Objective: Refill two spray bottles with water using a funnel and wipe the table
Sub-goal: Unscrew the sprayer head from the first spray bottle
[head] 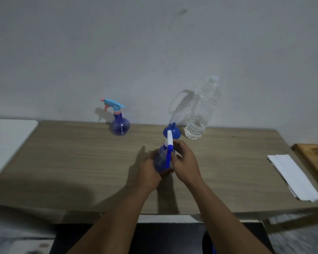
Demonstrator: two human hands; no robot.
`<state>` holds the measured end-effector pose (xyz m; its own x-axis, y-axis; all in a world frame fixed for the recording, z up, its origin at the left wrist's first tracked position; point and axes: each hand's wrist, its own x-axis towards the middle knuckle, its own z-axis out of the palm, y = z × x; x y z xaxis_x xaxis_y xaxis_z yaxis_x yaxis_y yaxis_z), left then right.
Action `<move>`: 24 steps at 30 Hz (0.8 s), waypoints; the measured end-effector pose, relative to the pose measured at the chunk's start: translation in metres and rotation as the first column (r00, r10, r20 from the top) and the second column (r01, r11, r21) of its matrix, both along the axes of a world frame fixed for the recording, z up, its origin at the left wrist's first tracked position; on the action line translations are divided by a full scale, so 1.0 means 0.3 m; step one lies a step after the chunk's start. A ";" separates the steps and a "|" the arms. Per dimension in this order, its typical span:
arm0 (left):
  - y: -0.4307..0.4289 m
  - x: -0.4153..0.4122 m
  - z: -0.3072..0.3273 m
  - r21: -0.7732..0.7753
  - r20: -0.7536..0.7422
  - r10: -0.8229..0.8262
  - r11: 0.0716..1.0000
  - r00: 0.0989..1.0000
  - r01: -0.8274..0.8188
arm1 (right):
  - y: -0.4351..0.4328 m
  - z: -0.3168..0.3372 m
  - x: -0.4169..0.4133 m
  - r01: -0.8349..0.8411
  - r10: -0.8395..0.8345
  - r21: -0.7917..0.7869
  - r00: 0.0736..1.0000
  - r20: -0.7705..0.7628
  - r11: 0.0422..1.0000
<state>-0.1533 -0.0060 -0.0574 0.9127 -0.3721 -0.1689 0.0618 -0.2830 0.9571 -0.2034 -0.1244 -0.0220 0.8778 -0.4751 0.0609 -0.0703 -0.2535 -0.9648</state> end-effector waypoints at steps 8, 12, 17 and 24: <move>-0.011 -0.005 0.009 0.033 -0.013 -0.005 0.999 1.000 0.005 | -0.014 -0.025 0.023 -0.014 0.014 -0.049 1.000 0.012 0.999; -0.009 -0.013 0.008 0.084 0.045 -0.003 0.996 0.999 -0.001 | -0.007 -0.012 0.015 0.011 -0.011 -0.047 1.000 0.014 0.999; 0.000 0.005 0.021 0.155 0.142 -0.061 0.987 0.988 0.039 | -0.014 -0.006 0.028 -0.042 0.041 -0.094 0.999 -0.014 0.995; 0.013 0.008 0.012 0.101 0.091 -0.050 0.994 0.995 0.041 | -0.016 -0.008 0.034 -0.050 0.047 -0.115 0.999 -0.028 0.992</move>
